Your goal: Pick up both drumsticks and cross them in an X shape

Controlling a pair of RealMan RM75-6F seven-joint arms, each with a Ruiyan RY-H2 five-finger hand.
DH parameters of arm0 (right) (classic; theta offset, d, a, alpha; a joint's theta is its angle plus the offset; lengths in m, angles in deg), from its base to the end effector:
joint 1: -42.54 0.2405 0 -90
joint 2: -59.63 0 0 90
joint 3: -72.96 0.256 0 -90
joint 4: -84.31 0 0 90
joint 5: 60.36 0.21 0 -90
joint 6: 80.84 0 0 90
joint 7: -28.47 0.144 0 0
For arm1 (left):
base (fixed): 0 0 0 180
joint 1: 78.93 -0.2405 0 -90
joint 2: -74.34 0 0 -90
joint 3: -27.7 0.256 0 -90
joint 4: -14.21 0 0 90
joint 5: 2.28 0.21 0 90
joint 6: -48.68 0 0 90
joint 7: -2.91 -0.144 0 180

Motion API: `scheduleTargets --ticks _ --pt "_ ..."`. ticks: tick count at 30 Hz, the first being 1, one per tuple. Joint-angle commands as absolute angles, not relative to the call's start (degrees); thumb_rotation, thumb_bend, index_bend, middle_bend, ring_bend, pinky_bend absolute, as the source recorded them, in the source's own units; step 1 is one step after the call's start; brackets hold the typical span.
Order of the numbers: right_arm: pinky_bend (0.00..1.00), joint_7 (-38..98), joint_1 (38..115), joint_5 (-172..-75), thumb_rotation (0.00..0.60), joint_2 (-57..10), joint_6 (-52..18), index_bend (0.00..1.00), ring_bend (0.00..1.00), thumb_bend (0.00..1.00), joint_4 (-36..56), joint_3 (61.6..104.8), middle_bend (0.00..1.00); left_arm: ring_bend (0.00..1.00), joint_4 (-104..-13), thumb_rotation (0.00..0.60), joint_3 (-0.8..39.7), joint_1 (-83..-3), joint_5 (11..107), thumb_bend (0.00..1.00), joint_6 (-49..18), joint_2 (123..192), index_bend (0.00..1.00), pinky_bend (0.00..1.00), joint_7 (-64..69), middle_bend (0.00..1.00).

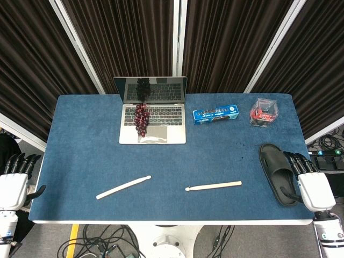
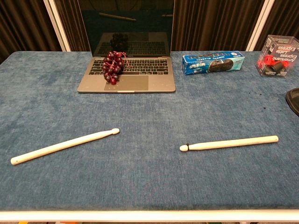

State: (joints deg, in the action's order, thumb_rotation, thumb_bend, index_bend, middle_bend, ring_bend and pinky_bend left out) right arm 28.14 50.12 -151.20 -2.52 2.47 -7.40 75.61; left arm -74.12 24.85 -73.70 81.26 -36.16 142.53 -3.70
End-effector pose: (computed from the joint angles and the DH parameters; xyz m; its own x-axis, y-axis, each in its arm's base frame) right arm -0.2981 -0.1944 0.1616 0.4517 -0.0109 0.8921 -0.8848 -0.1343 0.4463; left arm -0.3232 0.1836 0.1444 0.4940 0.0076 0.8694 0.8689 0.0294 -0.4940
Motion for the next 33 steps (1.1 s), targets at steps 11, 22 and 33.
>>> scheduleTargets --ticks 11,22,33 --pt "0.22 26.6 53.0 -153.1 0.6 -3.6 -2.3 0.12 0.12 0.09 -7.3 74.3 0.2 0.04 -74.4 0.6 24.7 -73.3 81.4 0.18 -35.7 142.2 0.13 0.06 -3.9 0.14" --pt "0.28 19.9 62.4 -153.6 0.6 -11.8 -18.4 0.29 0.18 0.11 -0.9 73.0 0.33 0.04 -75.0 0.6 25.0 -73.7 81.0 0.18 -35.6 141.6 0.13 0.06 -3.4 0.14" --pt "0.32 17.6 64.4 -154.0 0.6 -21.5 -19.4 0.39 0.23 0.18 9.2 72.0 0.41 0.04 -74.9 0.6 25.2 -73.8 80.5 0.18 -34.8 141.6 0.13 0.06 -2.9 0.14"
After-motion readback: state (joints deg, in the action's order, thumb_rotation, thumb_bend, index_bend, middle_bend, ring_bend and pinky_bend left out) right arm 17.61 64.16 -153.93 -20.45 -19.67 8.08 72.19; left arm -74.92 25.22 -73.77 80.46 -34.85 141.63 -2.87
